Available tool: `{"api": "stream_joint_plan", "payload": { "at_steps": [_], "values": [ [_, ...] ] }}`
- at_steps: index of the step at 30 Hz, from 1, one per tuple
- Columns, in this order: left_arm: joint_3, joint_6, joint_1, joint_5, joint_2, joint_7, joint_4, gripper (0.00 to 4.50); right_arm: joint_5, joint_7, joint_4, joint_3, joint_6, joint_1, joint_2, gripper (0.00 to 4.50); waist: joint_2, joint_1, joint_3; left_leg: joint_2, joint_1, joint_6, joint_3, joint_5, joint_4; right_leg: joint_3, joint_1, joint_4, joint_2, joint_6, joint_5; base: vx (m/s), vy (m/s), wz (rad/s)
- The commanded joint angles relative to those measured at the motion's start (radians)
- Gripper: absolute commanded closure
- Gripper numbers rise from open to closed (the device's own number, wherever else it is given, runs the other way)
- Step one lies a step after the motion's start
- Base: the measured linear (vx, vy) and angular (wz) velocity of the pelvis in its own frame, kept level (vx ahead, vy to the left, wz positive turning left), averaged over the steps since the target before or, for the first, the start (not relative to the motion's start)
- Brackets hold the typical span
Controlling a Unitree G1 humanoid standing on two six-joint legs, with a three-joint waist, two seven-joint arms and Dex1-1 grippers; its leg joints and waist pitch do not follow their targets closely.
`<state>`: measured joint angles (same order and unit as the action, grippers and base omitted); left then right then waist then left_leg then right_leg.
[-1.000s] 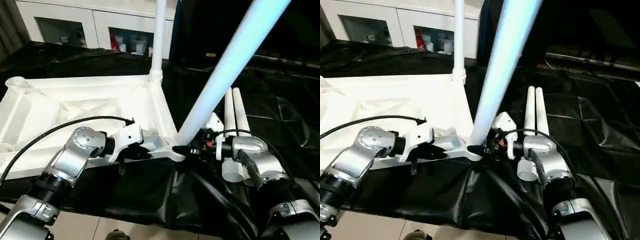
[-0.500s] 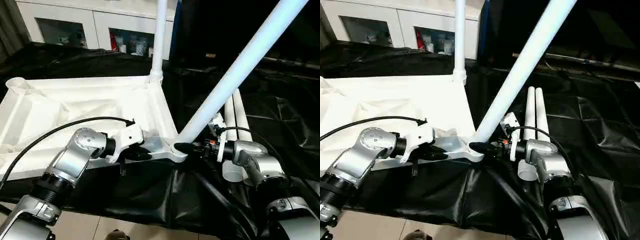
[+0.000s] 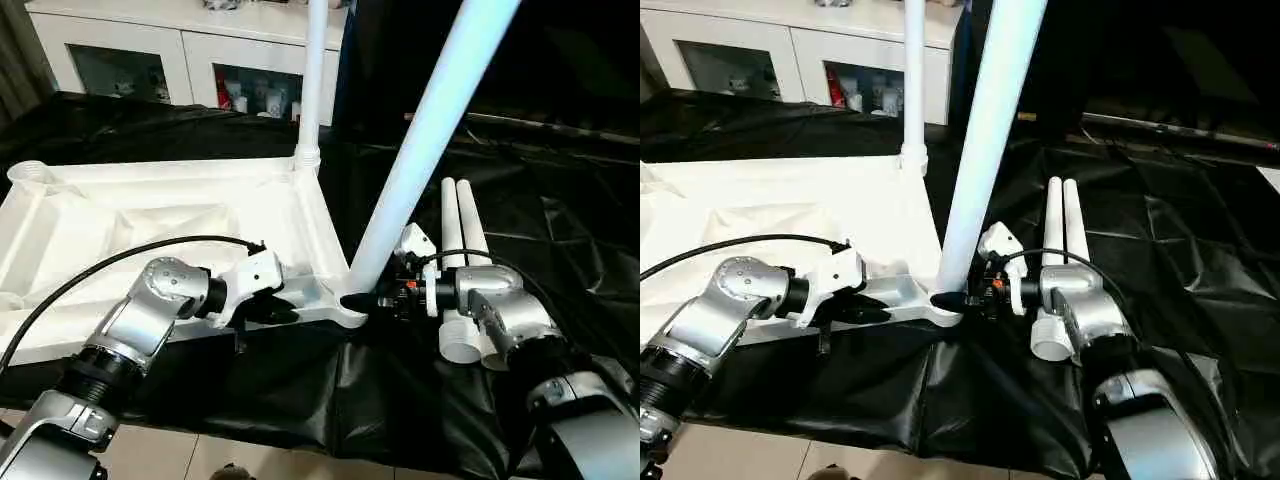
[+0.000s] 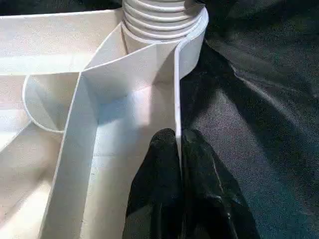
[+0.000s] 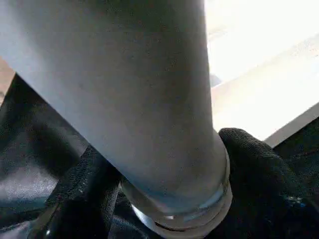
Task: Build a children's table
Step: Rotate leg to tighten
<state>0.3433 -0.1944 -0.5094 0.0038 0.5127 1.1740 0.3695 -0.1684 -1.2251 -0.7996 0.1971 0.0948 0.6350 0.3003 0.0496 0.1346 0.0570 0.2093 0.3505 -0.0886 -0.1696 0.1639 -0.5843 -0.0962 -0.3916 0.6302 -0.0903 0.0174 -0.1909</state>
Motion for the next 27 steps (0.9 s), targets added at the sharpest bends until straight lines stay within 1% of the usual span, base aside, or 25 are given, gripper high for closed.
{"api": "stream_joint_plan", "payload": {
  "at_steps": [1,2,3,5,6,8,9,10,11,12,13,14,15,16,17,18,19,20,21,22,23,24,25,26,27],
  "values": [
    [0.0,0.03,-0.043,-0.014,0.003,0.033,-0.036,4.5,0.095,-0.012,-0.108,0.083,0.022,-0.049,0.008,1.76,-0.023,0.001,-0.062,0.028,-0.008,-0.021,0.01,0.365,0.077,0.054,0.039,-0.089,-0.064,0.198,-0.311,0.0,0.0,0.0],
    [0.002,0.033,-0.044,-0.013,0.004,0.036,-0.034,4.5,0.101,-0.016,-0.112,0.087,0.013,-0.048,0.009,1.76,-0.023,0.001,-0.062,0.028,-0.009,-0.02,0.009,0.363,0.077,0.055,0.038,-0.089,-0.064,0.199,-0.308,0.0,0.0,0.0],
    [0.003,0.037,-0.044,-0.012,0.004,0.04,-0.032,4.5,0.104,-0.018,-0.115,0.089,0.006,-0.048,0.009,1.76,-0.026,0.001,-0.063,0.028,-0.008,-0.02,0.01,0.363,0.077,0.054,0.039,-0.088,-0.063,0.2,-0.304,0.0,0.0,0.0],
    [0.004,0.042,-0.045,-0.011,0.005,0.043,-0.025,4.5,0.099,-0.022,-0.112,0.088,0.0,-0.052,0.007,1.76,-0.024,0.001,-0.063,0.028,-0.008,-0.018,0.009,0.358,0.078,0.055,0.04,-0.087,-0.063,0.203,-0.291,0.0,0.0,0.0],
    [0.002,0.045,-0.045,-0.011,0.004,0.044,-0.017,4.5,0.095,-0.009,-0.115,0.08,-0.005,-0.054,0.002,1.76,-0.021,0.001,-0.063,0.028,-0.008,-0.016,0.009,0.358,0.078,0.054,0.04,-0.087,-0.062,0.202,-0.295,0.0,0.0,0.0],
    [0.001,0.045,-0.045,-0.011,0.002,0.042,-0.011,4.5,0.097,0.005,-0.123,0.074,-0.009,-0.055,-0.003,1.76,-0.021,0.001,-0.063,0.028,-0.008,-0.017,0.009,0.36,0.078,0.054,0.04,-0.088,-0.062,0.2,-0.305,0.0,0.0,0.0],
    [-0.008,0.033,-0.047,-0.013,-0.012,0.019,0.008,4.5,0.108,0.075,-0.16,0.056,-0.035,-0.05,-0.019,1.76,-0.021,0.001,-0.062,0.028,-0.01,-0.018,0.009,0.368,0.079,0.054,0.038,-0.09,-0.063,0.196,-0.321,0.0,0.0,0.0],
    [-0.01,0.031,-0.048,-0.013,-0.014,0.015,0.011,4.5,0.109,0.086,-0.165,0.054,-0.038,-0.049,-0.021,1.76,-0.02,-0.001,-0.06,0.026,-0.01,-0.021,0.009,0.377,0.079,0.054,0.035,-0.093,-0.065,0.191,-0.348,0.0,0.0,0.0],
    [-0.015,0.019,-0.052,-0.008,-0.025,-0.011,0.027,4.5,0.113,0.147,-0.191,0.04,-0.047,-0.043,-0.034,1.76,-0.021,-0.002,-0.057,0.026,-0.011,-0.025,0.01,0.393,0.081,0.053,0.033,-0.097,-0.065,0.184,-0.38,0.0,0.0,0.0],
    [-0.02,0.011,-0.059,0.001,-0.038,-0.045,0.051,4.5,0.117,0.228,-0.221,0.023,-0.051,-0.034,-0.048,1.76,-0.018,-0.009,-0.05,0.023,-0.021,-0.038,0.015,0.456,0.081,0.048,0.027,-0.114,-0.07,0.143,-0.521,0.0,0.0,0.0],
    [-0.021,0.01,-0.059,0.002,-0.04,-0.05,0.053,4.5,0.117,0.237,-0.224,0.021,-0.051,-0.033,-0.05,1.76,-0.018,-0.009,-0.05,0.023,-0.021,-0.038,0.015,0.456,0.081,0.048,0.027,-0.114,-0.07,0.143,-0.521,0.0,0.0,0.0],
    [-0.035,-0.019,-0.075,0.012,-0.071,-0.119,0.098,4.5,0.11,0.385,-0.275,-0.017,-0.041,-0.013,-0.077,1.76,-0.016,-0.016,-0.047,0.022,-0.026,-0.045,0.02,0.484,0.081,0.044,0.026,-0.122,-0.073,0.115,-0.593,0.0,0.0,0.0],
    [-0.05,-0.042,-0.091,0.018,-0.101,-0.182,0.139,4.5,0.091,0.494,-0.31,-0.054,-0.026,0.003,-0.1,1.76,-0.018,-0.026,-0.044,0.018,-0.037,-0.056,0.024,0.52,0.079,0.031,0.019,-0.138,-0.071,0.079,-0.677,0.0,0.0,0.0],
    [-0.065,-0.068,-0.108,0.022,-0.132,-0.242,0.177,4.5,0.07,0.599,-0.339,-0.09,-0.007,0.019,-0.122,1.76,-0.021,-0.033,-0.045,0.016,-0.047,-0.062,0.03,0.557,0.073,0.013,0.017,-0.152,-0.071,0.05,-0.725,-0.08,0.011,-0.11],
    [-0.08,-0.094,-0.129,0.022,-0.166,-0.301,0.216,4.5,0.042,0.697,-0.366,-0.129,0.012,0.036,-0.147,1.76,-0.025,-0.038,-0.044,0.016,-0.049,-0.063,0.034,0.575,0.073,0.001,0.018,-0.158,-0.071,0.042,-0.727,-0.102,0.038,-0.16],
    [-0.09,-0.111,-0.143,0.02,-0.191,-0.34,0.241,4.5,0.021,0.755,-0.381,-0.155,0.026,0.047,-0.165,1.76,-0.043,-0.053,-0.044,0.034,-0.041,-0.056,0.053,0.69,0.092,-0.045,0.047,-0.161,-0.059,0.023,-0.657,-0.102,0.038,-0.16],
    [-0.097,-0.127,-0.159,0.017,-0.217,-0.369,0.264,4.5,-0.008,0.812,-0.401,-0.185,0.04,0.061,-0.185,1.76,-0.053,-0.057,-0.041,0.048,-0.03,-0.055,0.056,0.749,0.112,-0.048,0.061,-0.141,-0.05,0.033,-0.595,-0.077,0.066,-0.18],
    [-0.095,-0.138,-0.171,0.016,-0.242,-0.382,0.277,4.5,-0.033,0.851,-0.417,-0.209,0.053,0.075,-0.208,1.76,-0.063,-0.048,-0.041,0.069,0.004,-0.051,0.06,0.815,0.15,-0.038,0.095,-0.068,-0.041,0.059,-0.487,-0.122,0.04,-0.05],
    [-0.092,-0.143,-0.177,0.015,-0.257,-0.387,0.283,4.5,-0.049,0.872,-0.428,-0.223,0.059,0.084,-0.221,1.76,-0.058,0.025,-0.037,0.085,0.096,-0.048,0.015,0.936,0.222,-0.019,0.14,0.115,-0.002,0.067,-0.251,-0.122,0.04,-0.05],
    [-0.075,-0.163,-0.183,0.016,-0.291,-0.384,0.263,4.5,-0.078,0.909,-0.447,-0.252,0.073,0.111,-0.261,1.76,-0.035,0.052,-0.049,0.048,0.01,-0.017,-0.053,0.755,0.191,0.061,0.07,0.105,-0.002,0.057,-0.414,-0.089,-0.05,0.26],
    [-0.074,-0.165,-0.183,0.017,-0.293,-0.383,0.261,4.5,-0.08,0.911,-0.448,-0.254,0.074,0.113,-0.263,1.76,0.05,0.004,-0.058,0.02,-0.063,-0.022,-0.019,0.591,0.06,0.089,0.0,-0.04,-0.061,0.002,-0.746,0.044,-0.143,0.07],
    [-0.062,-0.187,-0.18,0.018,-0.313,-0.376,0.234,4.5,-0.099,0.938,-0.464,-0.283,0.083,0.135,-0.289,1.76,0.027,0.027,-0.044,-0.011,0.021,0.008,0.051,0.132,-0.094,0.136,0.041,-0.143,-0.189,0.011,-1.095,0.044,-0.143,0.07],
    [-0.062,-0.188,-0.18,0.018,-0.314,-0.376,0.232,4.5,-0.101,0.939,-0.464,-0.285,0.083,0.136,-0.291,1.76,0.02,0.035,-0.036,-0.001,0.049,-0.01,0.056,0.105,-0.047,0.105,0.065,-0.124,-0.179,0.012,-0.982,0.094,-0.075,-0.49],
    [-0.057,-0.196,-0.175,0.018,-0.319,-0.368,0.213,4.5,-0.107,0.946,-0.469,-0.295,0.087,0.145,-0.299,1.76,-0.001,0.044,-0.052,0.014,0.049,-0.036,0.06,0.109,0.008,0.089,0.073,-0.101,-0.143,0.036,-0.806,0.061,0.026,-0.27],
    [-0.049,-0.204,-0.17,0.021,-0.32,-0.361,0.193,4.5,-0.106,0.951,-0.475,-0.306,0.091,0.156,-0.307,1.76,-0.006,0.034,-0.061,0.029,0.009,-0.052,0.048,0.185,0.055,0.058,0.039,-0.065,-0.07,0.084,-0.457,0.061,0.026,-0.27]
  ]
}}
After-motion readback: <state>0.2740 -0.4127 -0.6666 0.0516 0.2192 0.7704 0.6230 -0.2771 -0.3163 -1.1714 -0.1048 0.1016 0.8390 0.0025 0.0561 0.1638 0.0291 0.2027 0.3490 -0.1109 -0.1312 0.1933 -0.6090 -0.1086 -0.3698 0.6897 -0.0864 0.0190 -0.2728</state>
